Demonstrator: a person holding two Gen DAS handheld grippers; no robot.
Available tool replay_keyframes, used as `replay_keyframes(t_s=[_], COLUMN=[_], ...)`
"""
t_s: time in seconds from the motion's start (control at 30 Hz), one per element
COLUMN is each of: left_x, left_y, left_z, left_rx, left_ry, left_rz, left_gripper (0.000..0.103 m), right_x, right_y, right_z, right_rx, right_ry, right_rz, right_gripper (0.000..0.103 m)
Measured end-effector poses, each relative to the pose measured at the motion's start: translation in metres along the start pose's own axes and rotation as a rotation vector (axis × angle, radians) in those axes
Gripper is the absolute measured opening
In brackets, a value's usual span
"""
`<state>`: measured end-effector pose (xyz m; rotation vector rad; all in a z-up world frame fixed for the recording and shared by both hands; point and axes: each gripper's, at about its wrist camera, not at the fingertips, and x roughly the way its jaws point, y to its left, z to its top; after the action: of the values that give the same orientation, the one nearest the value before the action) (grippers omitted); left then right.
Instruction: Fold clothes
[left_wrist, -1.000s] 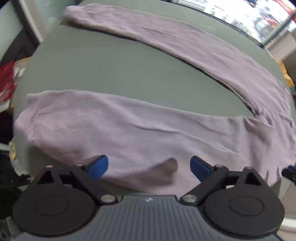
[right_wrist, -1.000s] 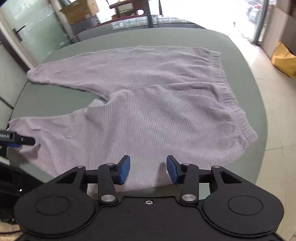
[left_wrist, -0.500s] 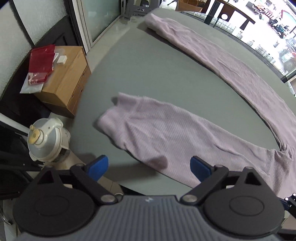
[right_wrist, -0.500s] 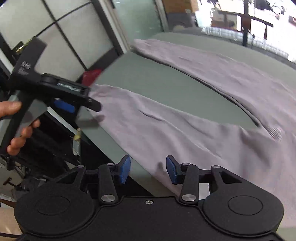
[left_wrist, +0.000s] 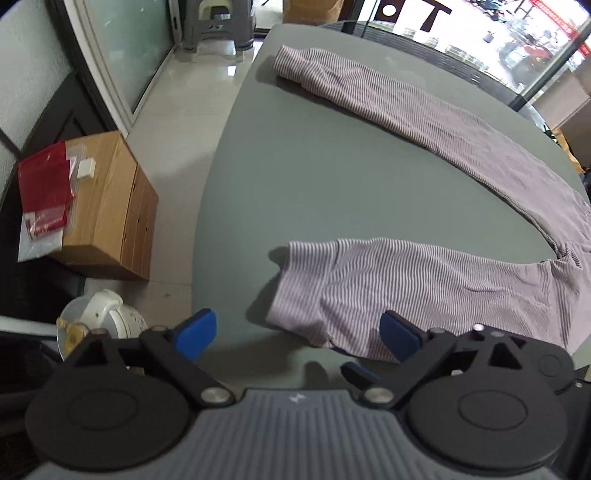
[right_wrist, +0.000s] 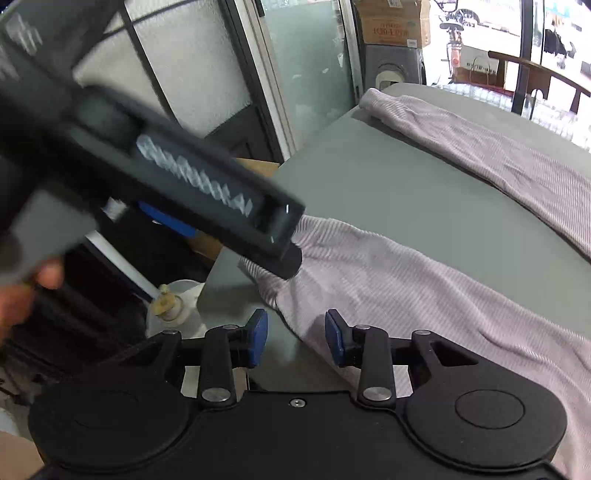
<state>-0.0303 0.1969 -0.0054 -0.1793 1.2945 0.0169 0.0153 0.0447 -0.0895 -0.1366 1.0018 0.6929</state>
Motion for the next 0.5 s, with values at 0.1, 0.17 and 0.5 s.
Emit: replay_keyframes(t_s=[0.1,0.17,0.5], left_x=[0.001,0.003,0.016], left_y=[0.007,0.009,-0.012], left_z=[0.002,0.001,-0.004], left_rx=[-0.004,-0.009,0.014], left_ry=[0.001,0.004,0.044], left_rz=[-0.020,-0.032,-0.068], left_gripper=[0.098,0.098,0.098], right_x=[0.004,0.003,-0.006], right_y=[0.003,0.000,-0.004], right_z=[0.001,0.002,-0.015], right_rx=[-0.011,0.034,0.144], right_ry=[0.031,0.055,0.092], right_rz=[-0.032,0.036,0.191], right_gripper=[0.007,0.005,0.019])
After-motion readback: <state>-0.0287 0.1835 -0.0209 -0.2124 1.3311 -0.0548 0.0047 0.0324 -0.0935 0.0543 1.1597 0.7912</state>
